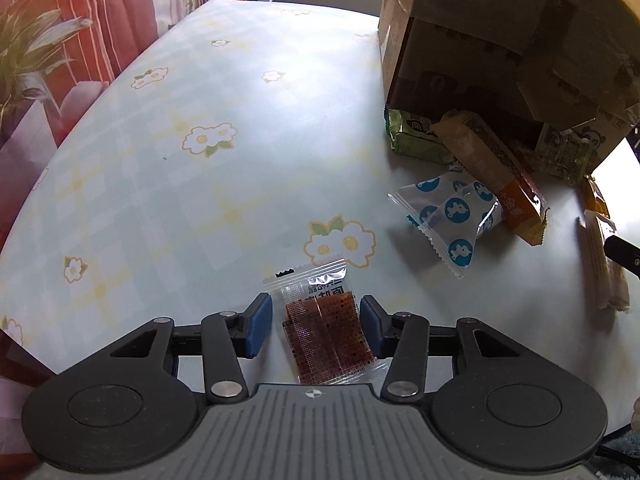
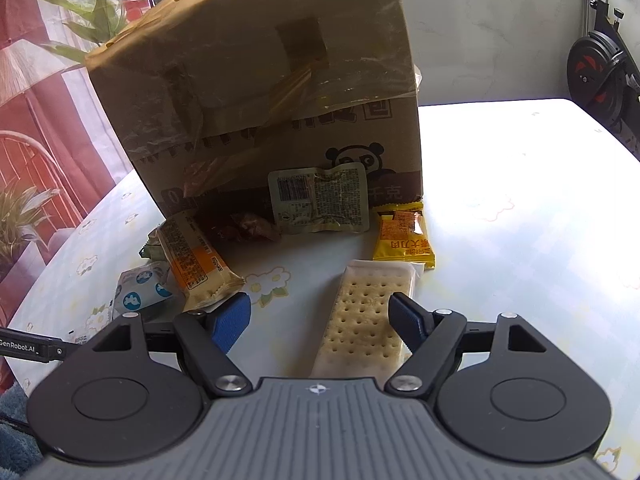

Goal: Organize snacks
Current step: 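Grasp the cracker pack with the right tool while the left tool grasps the brown sauce packet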

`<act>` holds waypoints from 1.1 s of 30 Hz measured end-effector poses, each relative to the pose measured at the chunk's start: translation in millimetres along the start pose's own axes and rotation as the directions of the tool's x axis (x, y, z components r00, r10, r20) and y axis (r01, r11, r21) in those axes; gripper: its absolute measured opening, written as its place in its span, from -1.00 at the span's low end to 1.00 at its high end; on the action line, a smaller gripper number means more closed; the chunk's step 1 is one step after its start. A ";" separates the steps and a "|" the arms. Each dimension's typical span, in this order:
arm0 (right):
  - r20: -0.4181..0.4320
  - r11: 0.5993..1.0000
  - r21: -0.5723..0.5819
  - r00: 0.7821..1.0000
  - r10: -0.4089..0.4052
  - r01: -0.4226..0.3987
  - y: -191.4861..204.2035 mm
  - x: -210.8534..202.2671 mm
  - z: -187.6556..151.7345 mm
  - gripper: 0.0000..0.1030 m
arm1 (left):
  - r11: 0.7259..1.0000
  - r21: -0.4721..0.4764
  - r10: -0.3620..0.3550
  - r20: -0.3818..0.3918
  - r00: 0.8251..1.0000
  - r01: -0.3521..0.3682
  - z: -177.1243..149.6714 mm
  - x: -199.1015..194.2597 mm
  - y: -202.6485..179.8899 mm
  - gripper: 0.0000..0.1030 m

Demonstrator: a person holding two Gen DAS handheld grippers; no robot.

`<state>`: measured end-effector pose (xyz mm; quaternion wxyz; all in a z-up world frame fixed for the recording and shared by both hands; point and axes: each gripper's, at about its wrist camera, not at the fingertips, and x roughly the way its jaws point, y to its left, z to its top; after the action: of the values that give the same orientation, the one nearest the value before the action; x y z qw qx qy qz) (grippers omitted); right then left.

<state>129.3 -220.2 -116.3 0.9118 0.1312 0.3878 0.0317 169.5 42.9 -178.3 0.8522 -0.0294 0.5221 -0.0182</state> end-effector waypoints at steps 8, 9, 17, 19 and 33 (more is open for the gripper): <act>-0.006 1.000 0.000 1.000 -0.018 0.018 -0.5 1.3 0.0 0.52 | 1.000 0.014 -0.013 0.065 0.998 0.012 17.4 12.1 4.6 -0.13; -0.007 1.000 -0.003 1.000 -0.023 0.023 -0.3 1.4 0.0 0.52 | 1.000 0.022 -0.010 0.080 0.997 0.008 20.4 15.7 4.4 -0.13; -0.028 0.988 -0.024 0.988 -0.151 0.150 -0.3 10.8 -0.3 0.53 | 1.000 0.018 0.003 0.161 0.987 -0.006 37.9 29.1 4.1 0.02; -0.039 0.988 -0.038 0.987 -0.153 0.151 0.6 14.8 -2.3 0.53 | 1.000 -0.002 -0.008 0.146 0.989 0.009 37.9 26.6 5.0 0.12; 0.022 0.960 -0.200 0.980 -0.196 0.197 10.5 25.0 -17.5 0.05 | 0.998 -0.002 0.057 0.193 0.980 -0.057 13.5 21.5 -6.1 0.23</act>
<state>134.7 -202.3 -142.6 0.9194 -0.0008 0.3929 -0.0200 191.3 35.9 -190.9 0.8990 -0.0144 0.4376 0.0081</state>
